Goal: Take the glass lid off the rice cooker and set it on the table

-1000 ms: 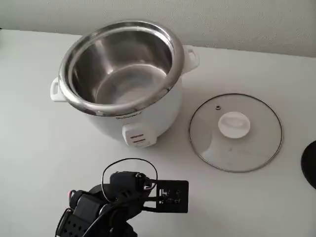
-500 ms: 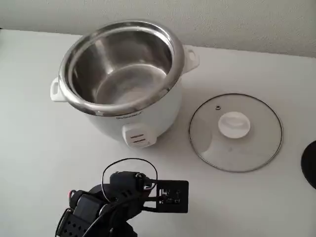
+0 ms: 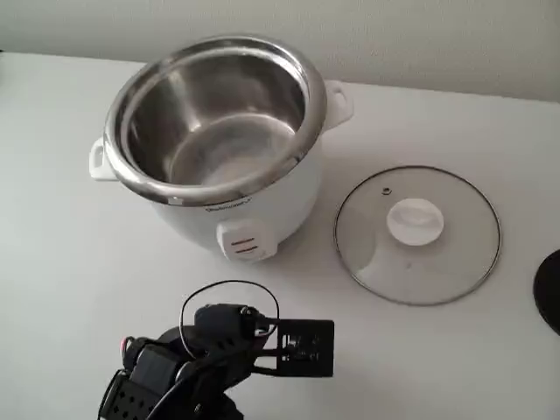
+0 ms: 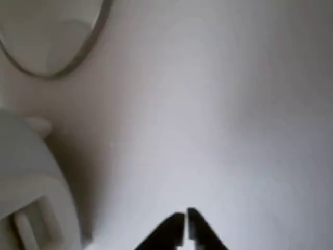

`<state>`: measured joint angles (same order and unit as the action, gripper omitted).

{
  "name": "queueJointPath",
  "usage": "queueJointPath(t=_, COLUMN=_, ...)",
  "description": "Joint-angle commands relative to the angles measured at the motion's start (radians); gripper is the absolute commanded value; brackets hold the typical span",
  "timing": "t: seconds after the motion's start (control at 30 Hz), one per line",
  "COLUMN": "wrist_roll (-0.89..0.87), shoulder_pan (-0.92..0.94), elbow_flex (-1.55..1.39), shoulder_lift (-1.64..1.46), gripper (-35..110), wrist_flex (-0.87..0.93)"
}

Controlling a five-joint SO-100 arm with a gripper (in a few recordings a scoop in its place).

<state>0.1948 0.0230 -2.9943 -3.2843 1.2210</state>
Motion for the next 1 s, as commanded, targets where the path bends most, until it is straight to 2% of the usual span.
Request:
queueJointPath(t=0.0, wrist_roll=0.002, shoulder_pan=0.000, elbow_flex=0.003, shoulder_lift=-0.005, gripper=0, wrist_flex=-0.017)
queueJointPath(t=0.6, wrist_roll=-0.009, shoulder_pan=0.003, elbow_flex=0.003, shoulder_lift=-0.005, gripper=0, wrist_flex=-0.018)
queueJointPath(t=0.97, wrist_roll=-0.077, shoulder_pan=0.043, elbow_flex=0.003, shoulder_lift=-0.005, gripper=0, wrist_flex=-0.020)
